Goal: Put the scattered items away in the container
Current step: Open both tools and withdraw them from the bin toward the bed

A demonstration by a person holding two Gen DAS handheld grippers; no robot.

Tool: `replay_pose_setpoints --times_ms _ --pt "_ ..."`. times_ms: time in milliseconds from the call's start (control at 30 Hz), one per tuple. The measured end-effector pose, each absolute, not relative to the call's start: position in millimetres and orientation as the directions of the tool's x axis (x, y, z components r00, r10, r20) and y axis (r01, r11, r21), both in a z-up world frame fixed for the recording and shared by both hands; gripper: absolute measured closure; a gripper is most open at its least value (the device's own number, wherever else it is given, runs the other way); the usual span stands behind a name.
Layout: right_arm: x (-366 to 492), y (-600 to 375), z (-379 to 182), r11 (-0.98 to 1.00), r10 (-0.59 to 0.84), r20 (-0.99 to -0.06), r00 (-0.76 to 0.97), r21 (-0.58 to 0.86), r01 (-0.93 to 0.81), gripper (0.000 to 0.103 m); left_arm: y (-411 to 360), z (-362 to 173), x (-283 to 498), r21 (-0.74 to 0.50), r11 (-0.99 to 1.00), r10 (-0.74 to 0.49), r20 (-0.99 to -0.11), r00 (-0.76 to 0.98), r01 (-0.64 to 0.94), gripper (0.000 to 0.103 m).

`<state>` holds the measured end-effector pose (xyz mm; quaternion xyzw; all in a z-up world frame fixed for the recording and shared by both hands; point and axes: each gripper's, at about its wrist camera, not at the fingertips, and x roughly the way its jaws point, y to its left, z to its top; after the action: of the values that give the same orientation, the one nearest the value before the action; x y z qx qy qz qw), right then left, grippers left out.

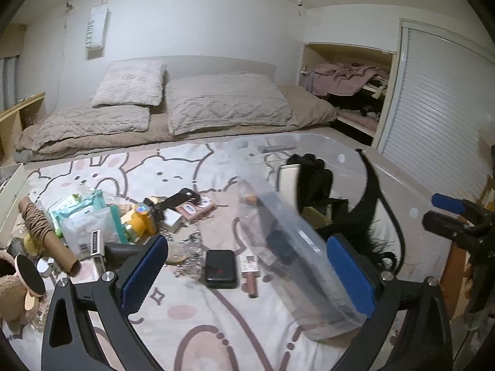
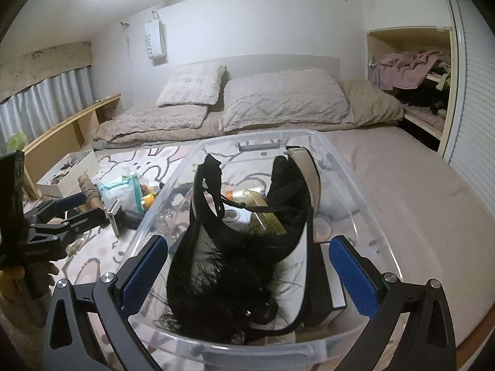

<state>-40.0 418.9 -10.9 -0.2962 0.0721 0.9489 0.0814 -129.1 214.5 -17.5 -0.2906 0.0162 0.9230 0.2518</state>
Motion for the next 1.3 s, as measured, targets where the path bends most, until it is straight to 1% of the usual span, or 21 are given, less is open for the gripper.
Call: replay_pose_setpoints --times_ms 133,233,467,667,967,1300 --pt "-47 407 -12 -0.981 0.114 -0.574 -0.811 0.063 -0.183 0.0 199 -18 -136 -0.099 -0.885 0.431 -0.542 -0.722 -0.454 0.0" --pt "-52 397 -10 -0.983 0.095 -0.566 -0.819 0.076 -0.166 0.0 185 -18 -140 -0.099 -0.893 0.42 -0.535 -0.734 -0.439 0.0" --pt "-65 363 9 -0.99 0.039 -0.513 -0.857 0.1 -0.104 0.0 153 -18 -147 -0.096 -0.908 0.395 -0.525 -0.754 -0.408 0.0" --pt "-77 333 18 -0.992 -0.01 -0.474 -0.88 0.117 -0.052 0.0 121 -18 -151 -0.119 -0.919 0.382 -0.507 -0.773 -0.376 0.0" --pt "-94 300 15 -0.991 -0.05 -0.459 -0.887 0.131 -0.012 0.0 84 -17 -150 -0.121 -0.931 0.358 -0.481 -0.8 -0.343 0.0" --pt "-102 262 10 -0.996 -0.05 -0.396 -0.917 0.087 0.017 0.0 50 -21 -147 -0.115 -0.948 0.315 -0.448 -0.837 -0.295 0.0"
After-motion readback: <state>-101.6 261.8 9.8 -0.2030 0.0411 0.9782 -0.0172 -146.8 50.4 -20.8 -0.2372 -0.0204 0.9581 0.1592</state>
